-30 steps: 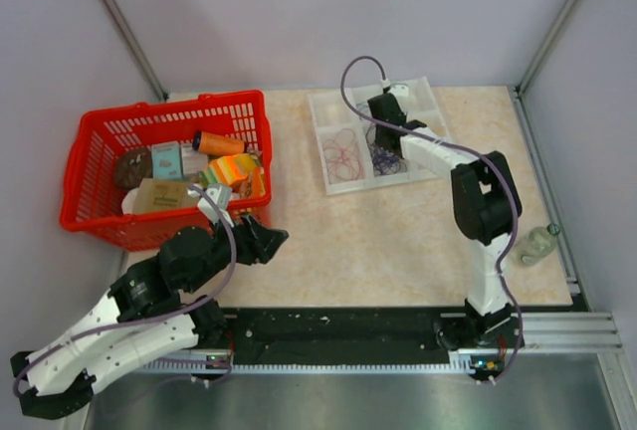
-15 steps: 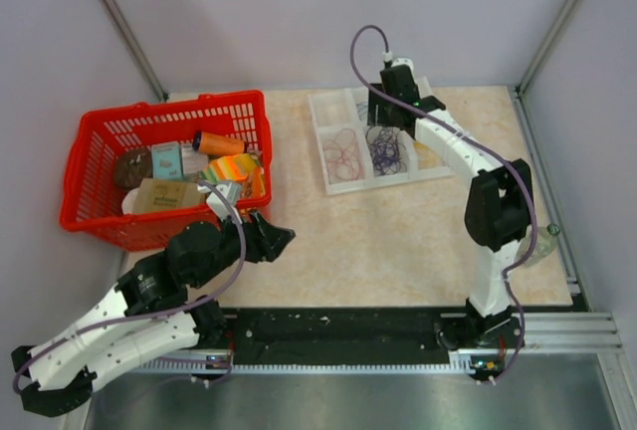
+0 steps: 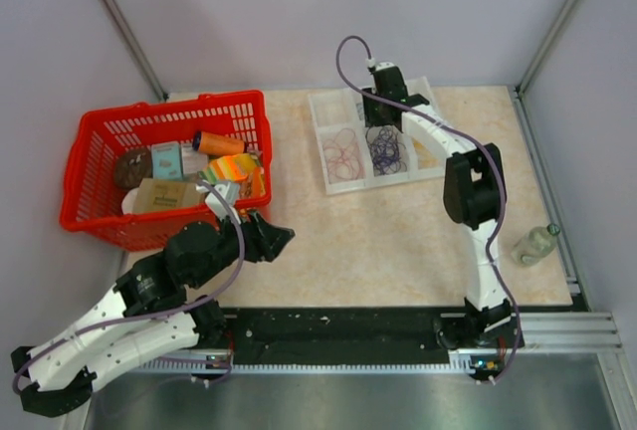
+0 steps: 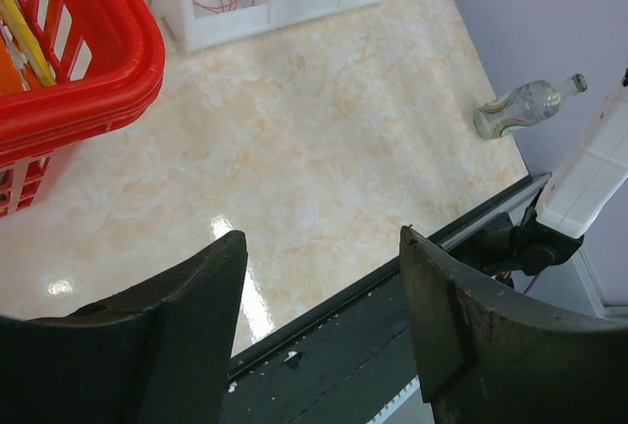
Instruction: Untangle the cables
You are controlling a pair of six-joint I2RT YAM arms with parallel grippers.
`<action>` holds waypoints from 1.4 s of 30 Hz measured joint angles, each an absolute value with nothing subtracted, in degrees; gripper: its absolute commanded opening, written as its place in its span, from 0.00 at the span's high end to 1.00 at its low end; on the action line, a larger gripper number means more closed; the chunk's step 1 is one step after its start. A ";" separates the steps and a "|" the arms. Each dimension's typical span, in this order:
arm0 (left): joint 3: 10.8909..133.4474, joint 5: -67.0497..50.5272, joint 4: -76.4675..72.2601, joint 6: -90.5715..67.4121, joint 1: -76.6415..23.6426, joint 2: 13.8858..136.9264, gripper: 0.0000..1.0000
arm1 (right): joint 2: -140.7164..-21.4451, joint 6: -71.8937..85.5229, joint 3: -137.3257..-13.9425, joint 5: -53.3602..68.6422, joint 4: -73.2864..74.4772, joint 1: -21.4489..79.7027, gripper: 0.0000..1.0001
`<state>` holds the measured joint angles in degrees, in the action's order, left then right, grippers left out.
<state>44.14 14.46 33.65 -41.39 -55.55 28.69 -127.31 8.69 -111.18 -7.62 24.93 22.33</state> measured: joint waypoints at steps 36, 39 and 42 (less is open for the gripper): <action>44.82 15.59 34.83 -40.18 -55.55 27.11 0.32 | -118.72 9.30 -92.90 -13.28 10.20 24.23 1.00; 44.82 15.70 34.85 -40.16 -55.55 27.14 0.32 | -115.07 9.65 -87.64 -13.19 9.04 24.21 1.00; 44.82 15.68 34.81 -40.16 -55.55 27.16 0.32 | -112.95 9.67 -83.59 -11.66 7.60 24.12 1.00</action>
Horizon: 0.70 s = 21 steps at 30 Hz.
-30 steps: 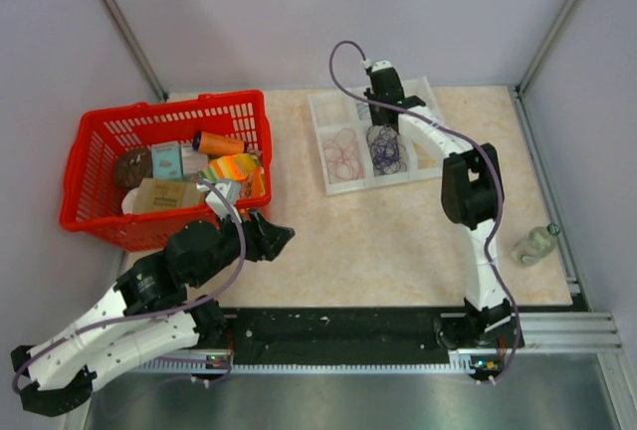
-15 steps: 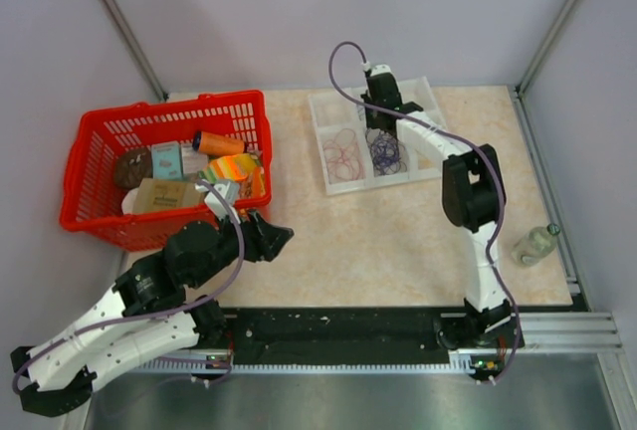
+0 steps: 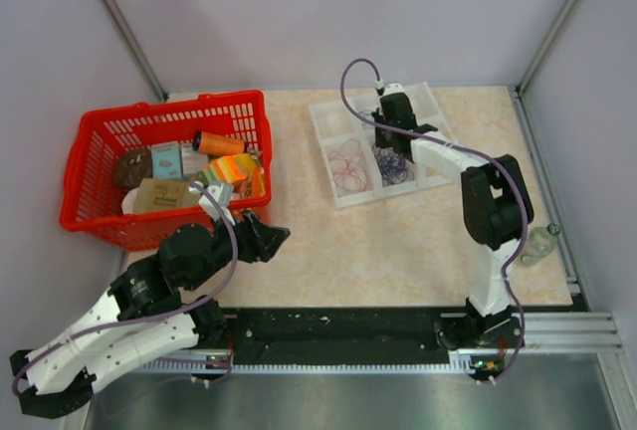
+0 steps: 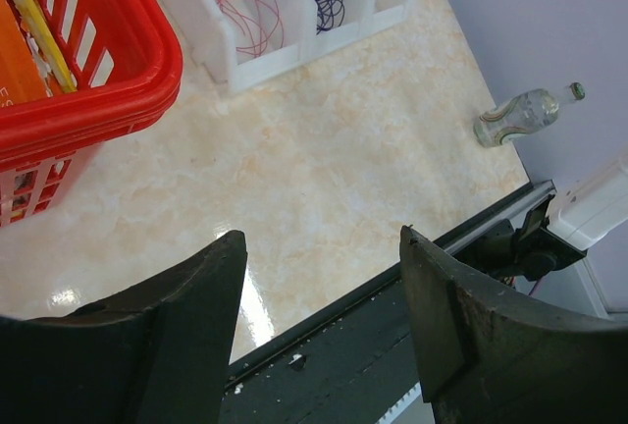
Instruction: Untangle the cables
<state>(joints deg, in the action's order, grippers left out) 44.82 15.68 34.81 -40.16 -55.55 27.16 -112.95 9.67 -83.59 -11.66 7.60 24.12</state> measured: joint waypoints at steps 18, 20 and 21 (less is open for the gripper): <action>44.82 15.70 34.61 -40.38 -55.55 27.20 0.32 | -99.55 16.82 -65.45 -7.62 4.56 22.35 1.00; 44.80 15.40 34.41 -40.38 -55.55 27.79 0.32 | -97.51 17.26 -63.02 -7.53 4.10 22.35 1.00; 44.80 15.31 34.26 -40.38 -55.55 27.94 0.32 | -97.03 17.45 -62.61 -7.55 3.79 22.35 1.00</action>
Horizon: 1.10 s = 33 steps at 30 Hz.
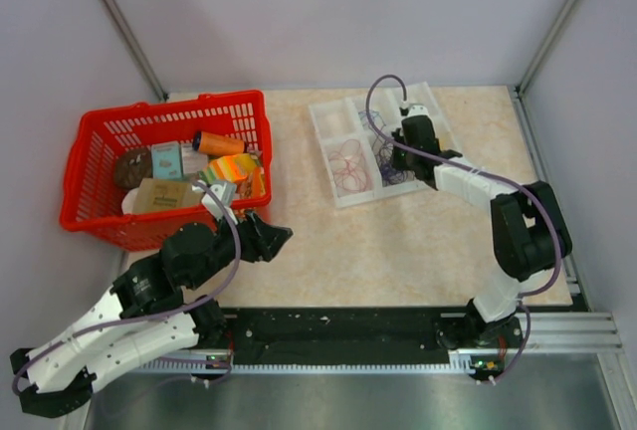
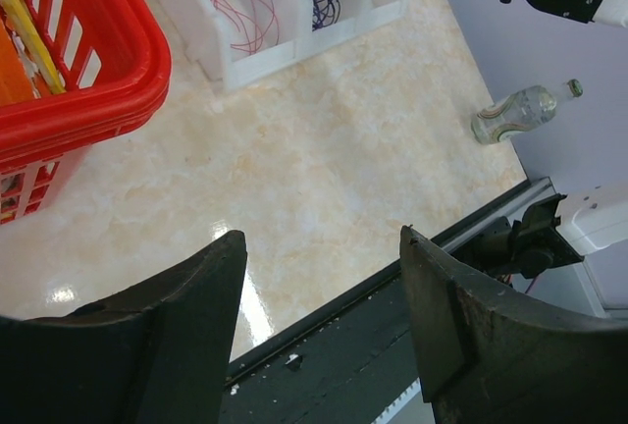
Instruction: Untangle the cables
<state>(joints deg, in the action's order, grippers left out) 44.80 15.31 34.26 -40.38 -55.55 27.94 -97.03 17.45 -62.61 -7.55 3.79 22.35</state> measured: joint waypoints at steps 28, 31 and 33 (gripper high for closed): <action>44.73 15.11 35.05 -39.88 -55.55 26.87 0.31 | -115.00 -0.14 -87.53 -4.23 12.73 22.33 0.65; 44.73 15.53 35.14 -39.70 -55.55 26.87 0.31 | -116.14 -1.98 -88.44 -4.62 13.10 22.33 1.00; 44.73 15.70 35.14 -39.64 -55.55 26.89 0.31 | -116.86 -2.50 -89.03 -5.56 13.13 22.33 1.00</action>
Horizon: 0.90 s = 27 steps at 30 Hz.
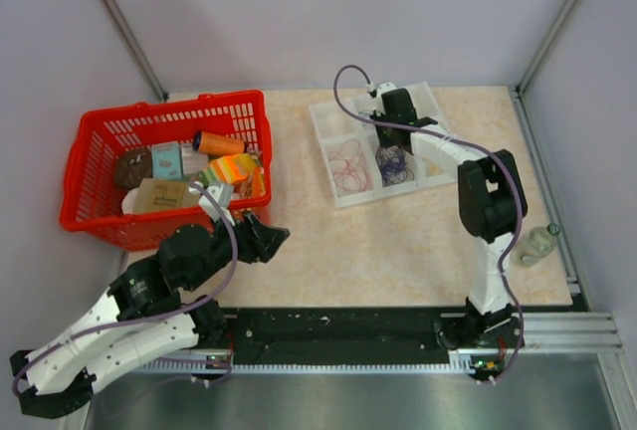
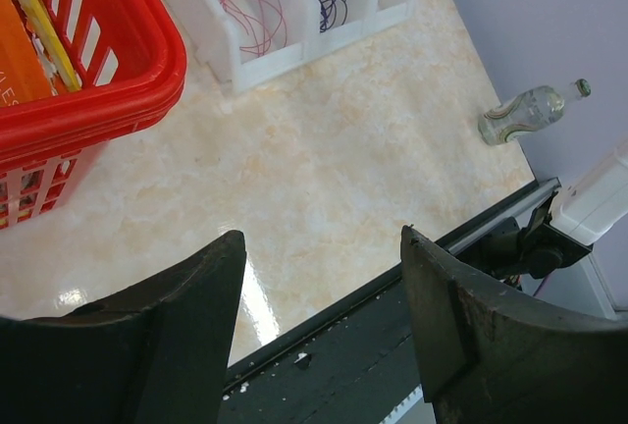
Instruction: Untangle the cables
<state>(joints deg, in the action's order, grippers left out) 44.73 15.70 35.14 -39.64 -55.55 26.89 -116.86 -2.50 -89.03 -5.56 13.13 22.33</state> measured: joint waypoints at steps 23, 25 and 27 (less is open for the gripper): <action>44.73 14.83 34.30 -39.31 -55.55 28.40 0.31 | -102.54 14.09 -71.33 -6.48 11.75 21.47 0.36; 44.73 14.85 34.35 -39.31 -55.55 27.88 0.31 | -102.50 15.33 -72.34 -5.56 12.84 20.97 0.35; 44.73 14.85 34.33 -39.29 -55.55 27.92 0.31 | -102.52 16.88 -74.32 -5.28 14.52 20.56 0.32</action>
<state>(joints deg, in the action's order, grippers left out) 44.73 14.85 34.33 -39.29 -55.55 27.92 -102.52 16.88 -74.32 -5.28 14.52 20.56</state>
